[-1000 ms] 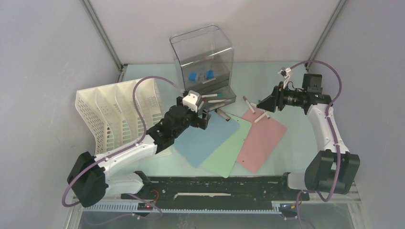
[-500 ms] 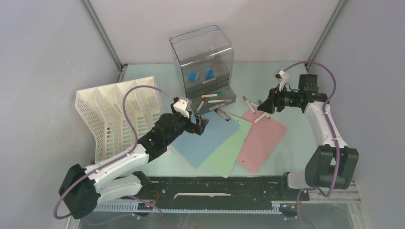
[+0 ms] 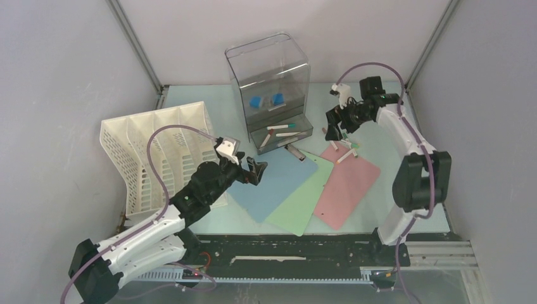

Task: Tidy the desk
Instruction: Pick up the stationery from the center of the board.

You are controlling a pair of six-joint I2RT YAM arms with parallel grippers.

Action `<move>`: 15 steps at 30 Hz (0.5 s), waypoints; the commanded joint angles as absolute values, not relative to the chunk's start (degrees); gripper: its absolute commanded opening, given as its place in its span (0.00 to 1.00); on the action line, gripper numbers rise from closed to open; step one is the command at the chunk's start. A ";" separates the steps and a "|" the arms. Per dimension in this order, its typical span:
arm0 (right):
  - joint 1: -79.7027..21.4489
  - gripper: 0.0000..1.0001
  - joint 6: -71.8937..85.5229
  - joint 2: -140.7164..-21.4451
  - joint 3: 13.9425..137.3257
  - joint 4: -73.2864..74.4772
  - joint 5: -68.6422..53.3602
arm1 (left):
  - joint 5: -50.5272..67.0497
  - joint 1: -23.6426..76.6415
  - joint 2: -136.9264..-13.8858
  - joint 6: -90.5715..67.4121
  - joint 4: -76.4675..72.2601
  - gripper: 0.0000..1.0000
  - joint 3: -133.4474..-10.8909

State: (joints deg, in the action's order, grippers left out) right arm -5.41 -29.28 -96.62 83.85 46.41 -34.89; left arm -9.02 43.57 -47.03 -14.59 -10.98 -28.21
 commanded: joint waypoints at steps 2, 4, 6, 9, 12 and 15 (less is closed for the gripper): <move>-8.03 1.00 -26.06 -106.42 95.33 52.26 -26.46 | -11.13 43.15 -43.98 -14.63 -10.90 1.00 -26.68; -8.39 1.00 -25.31 -109.35 96.99 51.97 -26.50 | -11.52 43.08 -43.00 -14.74 -10.68 1.00 -26.11; -8.57 0.99 -24.39 -111.26 97.93 51.20 -26.24 | -11.81 43.07 -42.36 -15.00 -10.68 1.00 -25.58; -8.86 0.93 -23.38 -114.16 99.14 51.38 -25.35 | -12.19 43.09 -42.06 -15.20 -10.83 1.00 -24.96; -8.97 0.84 -23.17 -116.48 99.29 51.33 -24.70 | -12.55 43.07 -42.39 -15.44 -11.02 1.00 -24.61; -8.90 0.67 -21.95 -118.68 99.96 50.57 -23.22 | -12.29 43.15 -43.03 -15.71 -11.20 1.00 -24.61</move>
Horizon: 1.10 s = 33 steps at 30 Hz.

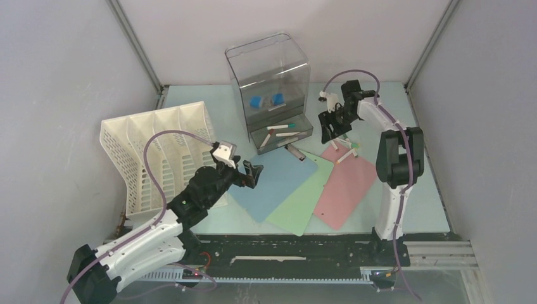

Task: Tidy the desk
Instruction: Pick up the stationery from the center of the board.

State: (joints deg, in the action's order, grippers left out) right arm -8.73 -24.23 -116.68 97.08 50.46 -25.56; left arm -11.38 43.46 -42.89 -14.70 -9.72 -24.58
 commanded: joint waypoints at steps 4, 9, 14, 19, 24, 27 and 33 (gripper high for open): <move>-8.67 0.50 -19.54 -121.57 102.26 50.20 -22.08 | -12.28 43.10 -43.50 -15.73 -11.33 1.00 -24.86; -8.89 0.44 -19.10 -123.33 103.20 48.60 -17.36 | -12.51 43.13 -43.57 -15.70 -11.34 1.00 -24.88; -9.38 0.42 -18.92 -125.13 103.54 47.73 -13.47 | -12.54 43.08 -43.83 -15.73 -11.33 1.00 -24.96; -9.85 0.39 -18.62 -126.58 103.93 47.70 -11.46 | -12.50 43.12 -44.37 -15.73 -11.63 1.00 -25.05; -10.46 0.35 -18.85 -127.92 104.20 47.90 -9.62 | -12.32 43.07 -44.68 -15.89 -11.77 1.00 -25.14; -11.09 0.31 -19.25 -128.65 103.88 47.75 -7.78 | -12.23 43.09 -44.52 -16.05 -11.78 1.00 -24.97; -12.44 0.24 -20.80 -128.55 101.70 46.00 -3.44 | -12.46 43.07 -43.95 -16.26 -11.50 1.00 -24.52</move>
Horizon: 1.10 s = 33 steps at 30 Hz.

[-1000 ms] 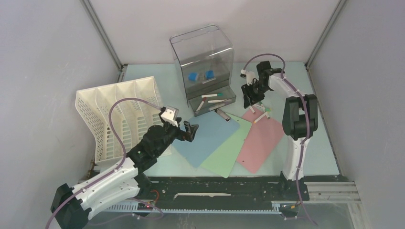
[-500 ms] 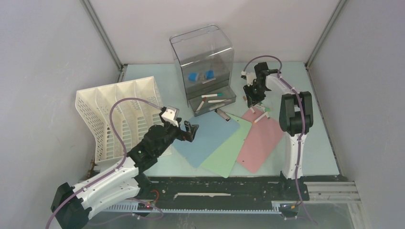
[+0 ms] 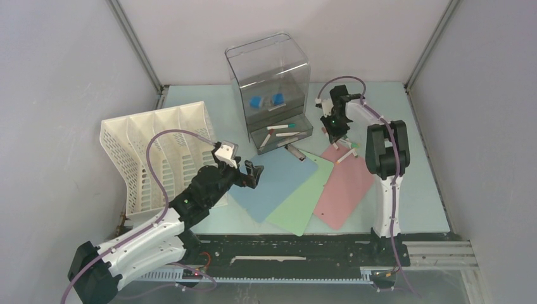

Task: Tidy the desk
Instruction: Pick up the stationery from the center of the board.

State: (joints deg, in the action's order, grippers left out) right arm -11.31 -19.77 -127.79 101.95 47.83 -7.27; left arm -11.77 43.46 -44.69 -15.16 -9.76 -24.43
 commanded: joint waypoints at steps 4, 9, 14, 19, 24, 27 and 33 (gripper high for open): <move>-12.70 0.17 -21.47 -127.99 100.34 45.16 -2.23 | -12.32 43.15 -44.03 -16.43 -11.80 1.00 -24.61; -12.62 0.07 -22.16 -126.07 98.76 44.48 -2.12 | -11.67 43.09 -44.62 -16.77 -12.13 1.00 -24.86; -12.48 0.00 -22.95 -123.34 98.28 45.61 -4.00 | -11.32 43.07 -44.69 -17.18 -12.53 1.00 -24.90; -12.28 0.00 -23.38 -120.77 98.02 46.78 -4.83 | -10.72 43.08 -45.31 -17.72 -13.43 1.00 -24.77; -11.67 0.00 -23.50 -116.99 97.78 48.70 -8.68 | -9.53 43.13 -45.68 -18.64 -14.39 1.00 -24.87; -10.87 0.00 -23.65 -114.57 98.37 50.82 -12.36 | -8.72 43.07 -45.70 -19.62 -15.98 1.00 -24.58; -9.49 0.00 -25.80 -110.12 99.31 56.42 -21.49 | -8.94 43.03 -45.97 -25.12 -22.74 1.00 -22.19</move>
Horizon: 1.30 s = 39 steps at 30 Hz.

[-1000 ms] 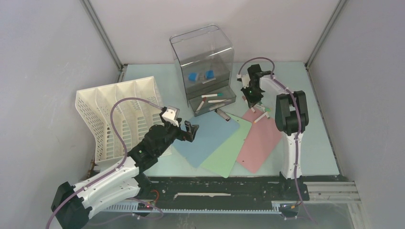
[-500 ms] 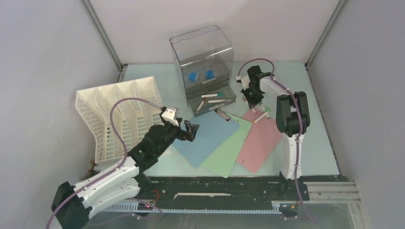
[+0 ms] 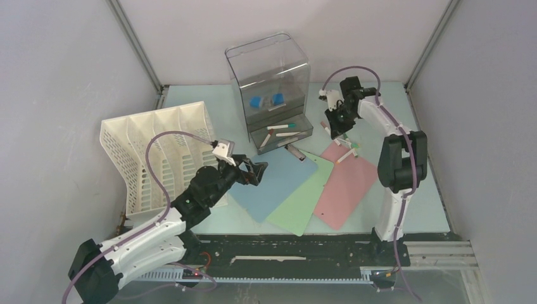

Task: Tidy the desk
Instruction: Pick up the stationery from the center of the board, then place the stationery in the drawer.

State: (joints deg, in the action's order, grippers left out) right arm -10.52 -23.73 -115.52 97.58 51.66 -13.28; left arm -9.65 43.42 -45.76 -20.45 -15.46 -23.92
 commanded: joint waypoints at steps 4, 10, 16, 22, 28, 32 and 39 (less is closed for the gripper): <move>-8.27 0.00 -27.25 -105.48 98.01 59.63 -31.94 | -4.16 42.56 -47.00 -27.45 -27.34 1.00 -21.92; -6.31 0.00 -30.28 -98.24 94.09 64.11 -51.73 | 4.21 42.45 -50.83 -32.45 -36.01 1.00 -22.95; -5.66 0.00 -33.81 -90.57 86.84 64.61 -64.78 | 10.36 42.42 -55.90 -38.73 -44.82 1.00 -24.61; -4.56 0.00 -30.82 -84.00 78.47 57.64 -72.24 | 15.25 42.42 -62.61 -45.60 -54.93 1.00 -26.67; -4.38 0.00 -32.22 -84.14 78.16 58.92 -76.71 | 18.73 42.84 -72.57 -52.61 -66.58 0.98 -30.16; -4.46 0.00 -32.10 -84.42 78.14 59.42 -77.47 | 19.74 43.78 -78.91 -56.28 -71.12 0.98 -34.25; -4.98 0.00 -32.69 -83.94 78.14 59.98 -78.06 | 18.21 46.02 -86.58 -58.27 -73.42 0.94 -39.59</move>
State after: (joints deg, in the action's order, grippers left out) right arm -4.58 -31.51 -85.32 78.15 60.16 -75.70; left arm 18.24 44.86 -84.36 -56.10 -68.38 -36.27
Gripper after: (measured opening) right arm 0.181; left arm 0.963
